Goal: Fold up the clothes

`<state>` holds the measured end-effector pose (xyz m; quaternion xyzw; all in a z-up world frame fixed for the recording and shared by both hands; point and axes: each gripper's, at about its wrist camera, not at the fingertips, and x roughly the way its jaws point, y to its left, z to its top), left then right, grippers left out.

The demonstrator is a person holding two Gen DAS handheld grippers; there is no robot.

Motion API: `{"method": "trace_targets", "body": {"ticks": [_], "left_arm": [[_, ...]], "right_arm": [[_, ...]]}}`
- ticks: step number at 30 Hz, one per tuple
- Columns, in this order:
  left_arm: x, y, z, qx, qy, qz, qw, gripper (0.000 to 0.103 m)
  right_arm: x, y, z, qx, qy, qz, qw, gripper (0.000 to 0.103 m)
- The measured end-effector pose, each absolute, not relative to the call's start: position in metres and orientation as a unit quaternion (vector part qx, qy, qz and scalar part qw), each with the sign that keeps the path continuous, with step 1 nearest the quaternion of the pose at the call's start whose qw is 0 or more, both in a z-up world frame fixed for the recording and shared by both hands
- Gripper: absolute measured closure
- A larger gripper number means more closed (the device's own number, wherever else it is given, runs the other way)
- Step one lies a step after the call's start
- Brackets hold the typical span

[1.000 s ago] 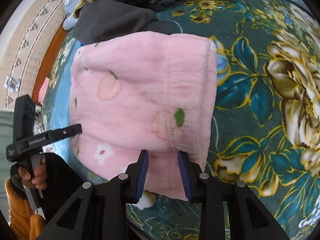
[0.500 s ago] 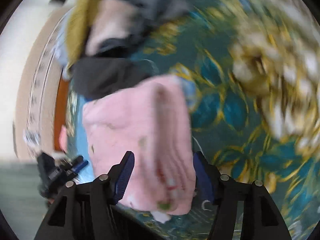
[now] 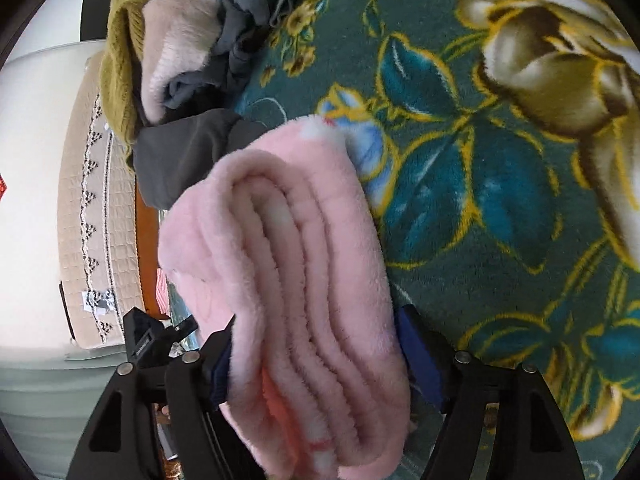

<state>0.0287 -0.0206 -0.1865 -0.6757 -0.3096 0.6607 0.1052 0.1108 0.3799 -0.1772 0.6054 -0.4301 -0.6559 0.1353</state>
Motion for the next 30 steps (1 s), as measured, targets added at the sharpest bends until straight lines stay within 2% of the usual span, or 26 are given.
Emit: {"method": "trace_targets", "body": {"ticks": [8,12,18,23,25,30], "left_arm": [[0.025,0.003,-0.186,-0.665,-0.308,0.674,0.095,0.030],[0.025,0.014,-0.181,-0.663,-0.299,0.680,0.095,0.035],[0.032,0.013,-0.170,-0.656,-0.292,0.688,0.102,0.052],[0.047,-0.025,-0.153,-0.654,-0.283,0.693,0.104,0.073],[0.049,-0.043,-0.143,-0.652,-0.285,0.695,0.102,0.077],[0.045,-0.027,-0.101,-0.642,-0.282,0.706,0.102,0.083]], "right_arm": [[0.110,0.374,-0.174,0.606,-0.435,-0.656,0.112,0.027],[0.108,0.370,-0.170,0.606,-0.434,-0.659,0.096,0.034],[0.108,0.362,-0.160,0.605,-0.430,-0.666,0.071,0.049],[0.118,0.363,-0.143,0.601,-0.417,-0.678,0.065,0.059],[0.119,0.364,-0.131,0.595,-0.418,-0.683,0.068,0.062],[0.140,0.391,-0.078,0.544,-0.419,-0.723,0.079,0.064]]}}
